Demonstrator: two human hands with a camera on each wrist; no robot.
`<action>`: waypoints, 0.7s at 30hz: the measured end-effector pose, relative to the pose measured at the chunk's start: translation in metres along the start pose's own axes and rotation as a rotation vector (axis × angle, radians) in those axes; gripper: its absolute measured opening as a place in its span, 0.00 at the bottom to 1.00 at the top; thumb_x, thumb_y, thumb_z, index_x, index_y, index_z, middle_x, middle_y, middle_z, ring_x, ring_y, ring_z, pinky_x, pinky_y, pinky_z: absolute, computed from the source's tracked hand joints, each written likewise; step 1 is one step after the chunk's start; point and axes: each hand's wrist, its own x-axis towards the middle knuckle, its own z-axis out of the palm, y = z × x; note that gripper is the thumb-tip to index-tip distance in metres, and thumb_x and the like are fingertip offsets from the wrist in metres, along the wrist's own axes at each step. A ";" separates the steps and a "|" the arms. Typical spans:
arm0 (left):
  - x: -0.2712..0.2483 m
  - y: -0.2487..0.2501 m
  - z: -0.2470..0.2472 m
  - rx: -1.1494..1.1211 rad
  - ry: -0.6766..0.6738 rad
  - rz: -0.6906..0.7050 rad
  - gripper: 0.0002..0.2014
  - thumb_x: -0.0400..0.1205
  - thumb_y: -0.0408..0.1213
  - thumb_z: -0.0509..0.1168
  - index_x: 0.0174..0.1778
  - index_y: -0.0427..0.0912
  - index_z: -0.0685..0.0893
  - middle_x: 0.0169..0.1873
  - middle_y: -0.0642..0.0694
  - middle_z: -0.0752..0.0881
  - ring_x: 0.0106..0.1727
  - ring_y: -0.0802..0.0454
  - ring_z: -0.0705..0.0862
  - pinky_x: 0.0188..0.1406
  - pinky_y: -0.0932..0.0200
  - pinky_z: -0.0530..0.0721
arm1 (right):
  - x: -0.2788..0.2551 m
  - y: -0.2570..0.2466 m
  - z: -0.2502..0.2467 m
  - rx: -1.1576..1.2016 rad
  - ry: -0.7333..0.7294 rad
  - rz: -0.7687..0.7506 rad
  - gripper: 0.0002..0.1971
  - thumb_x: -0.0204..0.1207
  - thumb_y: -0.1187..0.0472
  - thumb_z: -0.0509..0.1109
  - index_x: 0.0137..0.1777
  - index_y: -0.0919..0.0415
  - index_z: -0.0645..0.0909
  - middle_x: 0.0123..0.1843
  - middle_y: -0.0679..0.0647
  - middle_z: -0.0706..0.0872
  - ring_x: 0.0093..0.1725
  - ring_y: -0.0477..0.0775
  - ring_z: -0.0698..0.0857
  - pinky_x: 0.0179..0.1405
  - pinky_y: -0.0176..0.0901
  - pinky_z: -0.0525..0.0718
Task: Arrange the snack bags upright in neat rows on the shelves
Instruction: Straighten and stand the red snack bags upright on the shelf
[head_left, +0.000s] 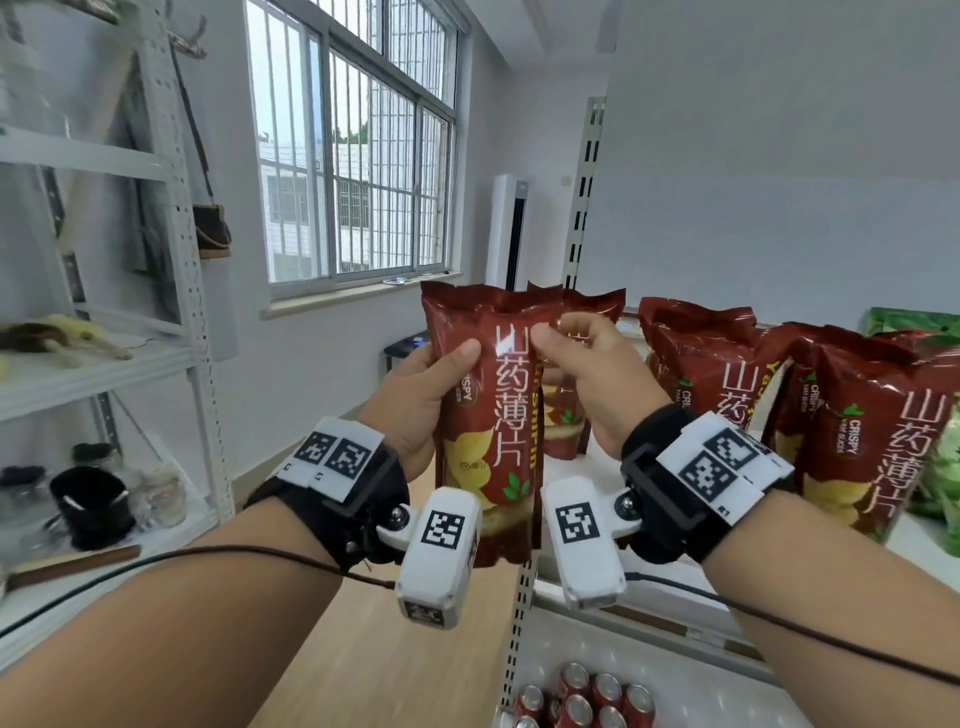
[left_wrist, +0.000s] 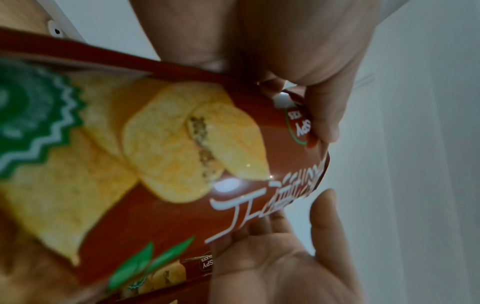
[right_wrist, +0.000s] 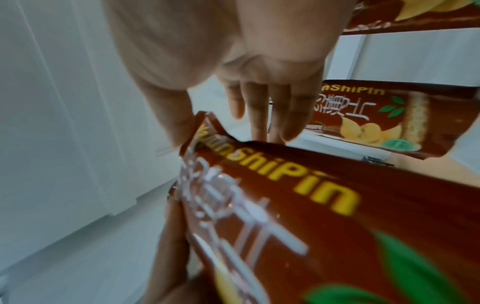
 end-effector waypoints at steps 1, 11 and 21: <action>-0.001 0.001 0.001 -0.002 0.004 0.007 0.18 0.70 0.42 0.69 0.53 0.38 0.83 0.41 0.41 0.92 0.40 0.49 0.91 0.39 0.55 0.88 | -0.003 0.005 0.001 -0.020 -0.076 0.050 0.20 0.72 0.50 0.74 0.61 0.53 0.74 0.51 0.51 0.86 0.44 0.47 0.86 0.44 0.46 0.85; -0.024 -0.013 -0.007 0.152 -0.060 -0.117 0.28 0.70 0.39 0.76 0.66 0.45 0.78 0.50 0.48 0.91 0.49 0.51 0.90 0.40 0.61 0.87 | -0.017 0.011 0.004 0.019 -0.013 0.021 0.17 0.72 0.53 0.75 0.58 0.53 0.77 0.57 0.55 0.87 0.49 0.52 0.88 0.39 0.46 0.85; -0.024 -0.010 -0.009 0.099 0.123 -0.033 0.26 0.68 0.45 0.71 0.63 0.43 0.79 0.45 0.47 0.92 0.44 0.50 0.91 0.36 0.56 0.88 | -0.040 0.034 0.014 0.031 -0.278 0.178 0.22 0.69 0.67 0.76 0.61 0.56 0.74 0.55 0.60 0.86 0.48 0.55 0.88 0.44 0.47 0.88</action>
